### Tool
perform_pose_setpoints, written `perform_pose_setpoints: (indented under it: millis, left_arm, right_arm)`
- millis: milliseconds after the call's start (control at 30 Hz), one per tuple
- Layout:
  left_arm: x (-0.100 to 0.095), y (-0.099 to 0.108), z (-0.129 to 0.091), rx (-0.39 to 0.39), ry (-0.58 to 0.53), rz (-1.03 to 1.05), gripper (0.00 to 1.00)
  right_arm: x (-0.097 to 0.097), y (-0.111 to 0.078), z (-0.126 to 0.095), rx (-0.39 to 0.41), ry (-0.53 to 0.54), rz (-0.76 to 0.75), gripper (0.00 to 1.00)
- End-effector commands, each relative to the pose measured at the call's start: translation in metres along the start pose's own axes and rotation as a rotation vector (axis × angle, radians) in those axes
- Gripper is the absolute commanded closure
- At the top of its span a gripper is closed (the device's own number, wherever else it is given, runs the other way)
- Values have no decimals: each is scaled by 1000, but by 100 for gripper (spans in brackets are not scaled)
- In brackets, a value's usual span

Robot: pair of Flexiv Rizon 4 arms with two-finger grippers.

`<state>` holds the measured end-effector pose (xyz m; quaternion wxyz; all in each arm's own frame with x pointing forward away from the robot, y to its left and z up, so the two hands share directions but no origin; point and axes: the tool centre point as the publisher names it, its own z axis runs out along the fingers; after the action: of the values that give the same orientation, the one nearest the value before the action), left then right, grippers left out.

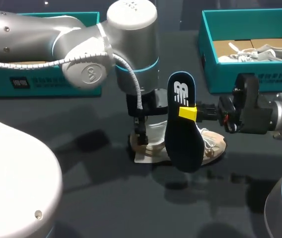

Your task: Take the shoe out of the shoebox, open the shoe tongue, remove and reinsert the insole, then place the shoe into the shoebox

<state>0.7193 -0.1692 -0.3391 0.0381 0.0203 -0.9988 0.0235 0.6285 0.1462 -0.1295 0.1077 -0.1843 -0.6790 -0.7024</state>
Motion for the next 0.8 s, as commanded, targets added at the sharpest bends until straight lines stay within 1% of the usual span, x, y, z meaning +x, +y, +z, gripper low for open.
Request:
perform_pose_setpoints:
  millis: [33,167,267,433,700,800]
  left_arm:
    - [-7,-9,-9,-32,0,8,0]
    - [-15,-20,-19,-23,-23,17,0]
    - [-24,-29,-17,-20,-29,20,0]
    - [-35,-45,-5,-27,-43,36,0]
    - [-49,-61,16,11,-37,32,0]
    - [-50,-65,22,16,-35,33,7]
  right_arm:
    - [1,-1,1,1,-3,1,100]
    - [1,-1,1,1,-3,1,100]
    - [1,-1,1,1,-3,1,100]
    - [1,-1,1,1,-3,1,100]
    - [1,-1,1,1,-3,1,100]
    - [1,-1,1,1,-3,1,100]
